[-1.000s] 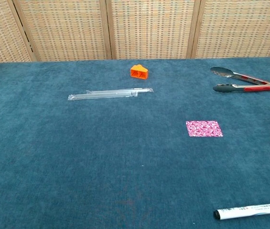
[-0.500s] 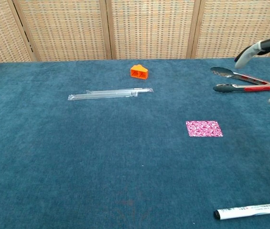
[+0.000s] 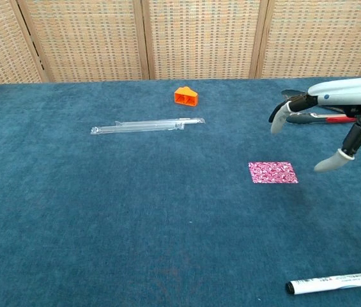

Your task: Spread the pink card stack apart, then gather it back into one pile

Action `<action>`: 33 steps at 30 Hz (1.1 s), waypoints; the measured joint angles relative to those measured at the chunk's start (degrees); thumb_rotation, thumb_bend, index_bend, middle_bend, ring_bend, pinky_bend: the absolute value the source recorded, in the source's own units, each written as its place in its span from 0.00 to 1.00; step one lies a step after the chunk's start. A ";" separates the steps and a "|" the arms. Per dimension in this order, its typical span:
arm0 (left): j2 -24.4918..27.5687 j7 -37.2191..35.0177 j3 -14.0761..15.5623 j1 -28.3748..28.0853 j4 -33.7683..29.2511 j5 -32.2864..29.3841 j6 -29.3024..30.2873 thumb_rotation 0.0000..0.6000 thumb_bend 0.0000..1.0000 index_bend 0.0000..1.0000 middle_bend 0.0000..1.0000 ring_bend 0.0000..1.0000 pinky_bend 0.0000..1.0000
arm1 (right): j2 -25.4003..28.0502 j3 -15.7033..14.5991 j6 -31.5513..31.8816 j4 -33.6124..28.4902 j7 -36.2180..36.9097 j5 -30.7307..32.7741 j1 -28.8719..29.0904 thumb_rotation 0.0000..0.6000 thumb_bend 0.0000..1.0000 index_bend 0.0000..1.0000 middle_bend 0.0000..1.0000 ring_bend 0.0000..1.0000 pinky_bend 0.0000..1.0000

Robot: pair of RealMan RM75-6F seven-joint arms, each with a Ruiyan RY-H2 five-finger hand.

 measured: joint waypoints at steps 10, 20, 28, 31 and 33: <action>-0.47 -0.44 0.07 -0.13 0.90 -0.77 -0.81 0.72 0.10 0.15 0.00 0.00 0.00 | -6.48 -1.98 -2.72 7.00 -4.96 0.53 3.30 1.00 0.23 0.25 0.14 0.00 0.00; -1.08 -1.21 0.09 -0.25 2.16 -1.66 -1.60 0.72 0.10 0.15 0.00 0.00 0.00 | -9.65 -3.47 -5.54 10.99 -6.67 2.18 5.63 1.00 0.23 0.25 0.14 0.00 0.00; -1.36 -1.37 0.14 -0.21 2.62 -1.97 -1.78 0.72 0.10 0.15 0.00 0.00 0.00 | -11.06 -4.87 -6.70 13.38 -7.24 2.87 6.54 1.00 0.23 0.25 0.14 0.00 0.00; -1.49 -1.40 0.19 -0.22 2.77 -2.04 -1.90 0.71 0.10 0.15 0.00 0.00 0.00 | -11.35 -5.35 -6.77 14.06 -7.30 2.96 6.70 1.00 0.23 0.25 0.14 0.00 0.00; -1.57 -1.40 0.21 -0.24 2.81 -2.05 -1.97 0.71 0.10 0.15 0.00 0.00 0.00 | -11.47 -5.66 -6.77 14.37 -7.34 2.97 6.77 1.00 0.23 0.25 0.14 0.00 0.00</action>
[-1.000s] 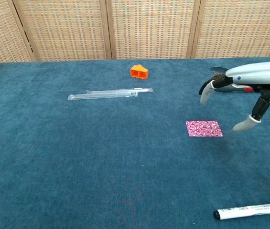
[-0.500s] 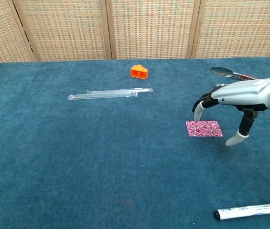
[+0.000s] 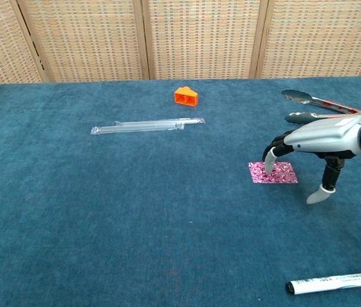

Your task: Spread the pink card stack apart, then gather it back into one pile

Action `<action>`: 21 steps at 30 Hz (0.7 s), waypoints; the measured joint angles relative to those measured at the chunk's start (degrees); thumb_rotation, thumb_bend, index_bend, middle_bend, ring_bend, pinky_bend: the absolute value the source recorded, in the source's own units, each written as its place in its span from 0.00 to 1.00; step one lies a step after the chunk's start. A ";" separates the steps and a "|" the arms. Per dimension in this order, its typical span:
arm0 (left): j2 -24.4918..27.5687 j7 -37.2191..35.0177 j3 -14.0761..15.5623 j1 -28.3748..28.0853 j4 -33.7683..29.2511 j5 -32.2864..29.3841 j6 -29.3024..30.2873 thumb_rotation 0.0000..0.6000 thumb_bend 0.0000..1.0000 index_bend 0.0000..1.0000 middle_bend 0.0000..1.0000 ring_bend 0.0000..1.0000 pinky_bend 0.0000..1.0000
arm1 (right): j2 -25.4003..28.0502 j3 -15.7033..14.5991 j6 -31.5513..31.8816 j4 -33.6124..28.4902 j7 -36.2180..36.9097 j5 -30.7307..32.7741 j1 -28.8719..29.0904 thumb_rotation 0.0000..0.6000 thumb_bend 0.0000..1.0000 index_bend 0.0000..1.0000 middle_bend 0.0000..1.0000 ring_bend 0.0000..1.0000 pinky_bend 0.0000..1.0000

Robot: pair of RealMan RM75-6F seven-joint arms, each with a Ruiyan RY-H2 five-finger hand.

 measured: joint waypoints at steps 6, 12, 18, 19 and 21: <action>-0.11 0.03 0.03 0.05 0.06 0.00 0.07 0.72 0.10 0.15 0.00 0.00 0.00 | -0.32 -0.97 -0.20 0.99 -0.41 0.00 0.23 1.00 0.23 0.25 0.14 0.00 0.00; -0.11 0.21 0.07 0.18 -0.04 -0.08 0.21 0.71 0.10 0.15 0.00 0.00 0.00 | -0.54 -1.85 -0.43 2.02 -0.78 0.05 0.42 1.00 0.23 0.26 0.14 0.00 0.00; -0.12 0.39 0.04 0.22 -0.17 -0.01 0.40 0.72 0.10 0.15 0.00 0.00 0.00 | 0.18 -2.57 -0.81 2.46 -0.96 0.29 0.38 1.00 0.23 0.26 0.14 0.00 0.00; -0.11 0.43 0.02 0.22 -0.22 0.03 0.46 0.72 0.10 0.15 0.00 0.00 0.00 | 0.40 -2.74 -0.84 2.48 -1.04 0.32 0.33 1.00 0.23 0.26 0.14 0.00 0.00; -0.12 0.51 0.02 0.21 -0.28 0.09 0.48 0.72 0.10 0.15 0.00 0.00 0.00 | 0.82 -3.00 -0.83 2.48 -1.22 0.35 0.22 1.00 0.24 0.26 0.14 0.00 0.00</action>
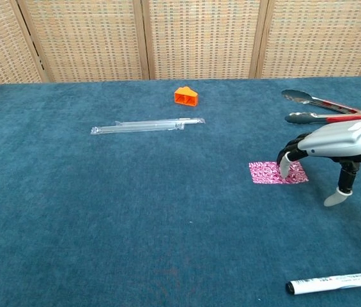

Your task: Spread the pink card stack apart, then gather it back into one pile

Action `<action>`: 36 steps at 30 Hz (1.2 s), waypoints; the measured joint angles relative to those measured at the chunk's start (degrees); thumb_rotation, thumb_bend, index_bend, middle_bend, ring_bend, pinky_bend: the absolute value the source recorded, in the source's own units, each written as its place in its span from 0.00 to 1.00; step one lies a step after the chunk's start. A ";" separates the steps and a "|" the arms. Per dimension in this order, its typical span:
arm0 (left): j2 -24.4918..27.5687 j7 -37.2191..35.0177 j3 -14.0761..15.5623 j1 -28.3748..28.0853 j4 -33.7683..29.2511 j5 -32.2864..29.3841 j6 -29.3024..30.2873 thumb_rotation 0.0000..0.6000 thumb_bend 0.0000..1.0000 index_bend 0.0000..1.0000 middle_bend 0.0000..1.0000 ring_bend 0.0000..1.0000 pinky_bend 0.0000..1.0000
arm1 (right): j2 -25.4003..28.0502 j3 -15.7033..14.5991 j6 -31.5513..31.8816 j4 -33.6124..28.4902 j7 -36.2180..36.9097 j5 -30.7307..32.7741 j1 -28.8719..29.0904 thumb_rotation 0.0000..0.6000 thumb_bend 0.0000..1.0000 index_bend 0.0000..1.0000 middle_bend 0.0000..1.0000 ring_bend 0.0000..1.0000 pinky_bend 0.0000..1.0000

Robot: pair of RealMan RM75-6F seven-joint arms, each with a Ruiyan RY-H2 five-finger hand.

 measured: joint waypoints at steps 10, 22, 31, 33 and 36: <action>-0.17 0.53 0.01 -0.14 -0.31 0.12 -0.12 0.71 0.10 0.15 0.00 0.00 0.00 | 2.74 -1.17 -0.03 -0.05 -0.84 1.13 -0.86 1.00 0.25 0.26 0.14 0.00 0.00; -0.13 1.01 0.07 -0.12 -0.73 0.23 0.00 0.72 0.10 0.15 0.00 0.00 0.00 | 5.44 -1.98 0.30 0.66 -0.96 2.82 -2.45 1.00 0.25 0.26 0.14 0.00 0.00; -0.28 0.97 0.23 -0.04 -0.77 0.40 0.04 0.72 0.10 0.15 0.00 0.00 0.00 | 6.55 -0.98 1.03 -1.51 -1.87 2.61 -1.67 1.00 0.25 0.26 0.14 0.00 0.00; -0.27 0.83 0.26 0.04 -0.62 0.29 0.04 0.72 0.10 0.15 0.00 0.00 0.00 | 6.52 -0.71 0.73 -1.96 -2.07 2.65 -1.24 1.00 0.25 0.26 0.14 0.00 0.00; -0.22 0.51 0.30 0.21 -0.29 0.08 0.09 0.72 0.10 0.15 0.00 0.00 0.00 | 6.05 -0.49 0.05 -2.24 -2.41 2.81 -0.75 1.00 0.25 0.26 0.14 0.00 0.00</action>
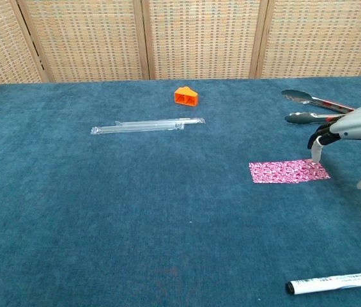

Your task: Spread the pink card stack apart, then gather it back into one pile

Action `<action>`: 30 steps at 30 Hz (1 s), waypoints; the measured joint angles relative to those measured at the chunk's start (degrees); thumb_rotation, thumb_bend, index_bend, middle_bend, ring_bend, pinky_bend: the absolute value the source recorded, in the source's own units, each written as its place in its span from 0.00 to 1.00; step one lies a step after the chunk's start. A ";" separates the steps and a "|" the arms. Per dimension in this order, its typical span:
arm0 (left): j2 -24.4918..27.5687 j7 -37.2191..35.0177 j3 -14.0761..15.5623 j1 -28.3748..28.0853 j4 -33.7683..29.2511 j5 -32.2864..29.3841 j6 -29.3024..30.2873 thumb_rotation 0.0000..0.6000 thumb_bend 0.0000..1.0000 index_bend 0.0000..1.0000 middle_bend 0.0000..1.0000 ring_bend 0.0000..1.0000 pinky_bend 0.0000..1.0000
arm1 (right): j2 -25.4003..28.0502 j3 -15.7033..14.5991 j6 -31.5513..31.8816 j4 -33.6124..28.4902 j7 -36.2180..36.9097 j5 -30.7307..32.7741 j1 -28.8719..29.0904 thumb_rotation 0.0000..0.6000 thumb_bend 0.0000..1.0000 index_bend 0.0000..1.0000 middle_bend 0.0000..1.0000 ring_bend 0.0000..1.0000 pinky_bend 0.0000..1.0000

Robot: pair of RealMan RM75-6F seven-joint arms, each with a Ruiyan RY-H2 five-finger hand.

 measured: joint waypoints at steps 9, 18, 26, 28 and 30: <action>-0.02 -0.91 0.16 0.34 0.99 -0.50 -0.17 0.71 0.10 0.15 0.00 0.00 0.00 | -2.36 -0.03 -1.53 0.83 -0.70 0.48 0.77 1.00 0.24 0.26 0.14 0.00 0.00; -0.17 -0.85 0.11 0.31 1.25 -0.70 -0.39 0.72 0.10 0.15 0.00 0.00 0.00 | -3.89 -0.43 -2.23 2.94 -0.76 0.61 0.96 1.00 0.25 0.26 0.14 0.00 0.00; -0.34 -0.59 -0.02 0.07 1.06 -0.57 -0.55 0.72 0.10 0.15 0.00 0.00 0.00 | -3.51 -1.09 -2.20 3.83 -0.57 0.86 0.35 1.00 0.25 0.26 0.14 0.00 0.00; -0.36 -0.46 -0.01 0.04 0.98 -0.56 -0.60 0.72 0.10 0.15 0.00 0.00 0.00 | -3.27 -1.24 -2.20 4.06 -0.53 0.97 0.15 1.00 0.25 0.26 0.14 0.00 0.00; -0.34 -0.35 -0.04 0.02 0.88 -0.58 -0.60 0.71 0.10 0.15 0.00 0.00 0.00 | -3.14 -1.30 -2.23 4.33 -0.47 1.16 0.02 1.00 0.25 0.26 0.14 0.00 0.00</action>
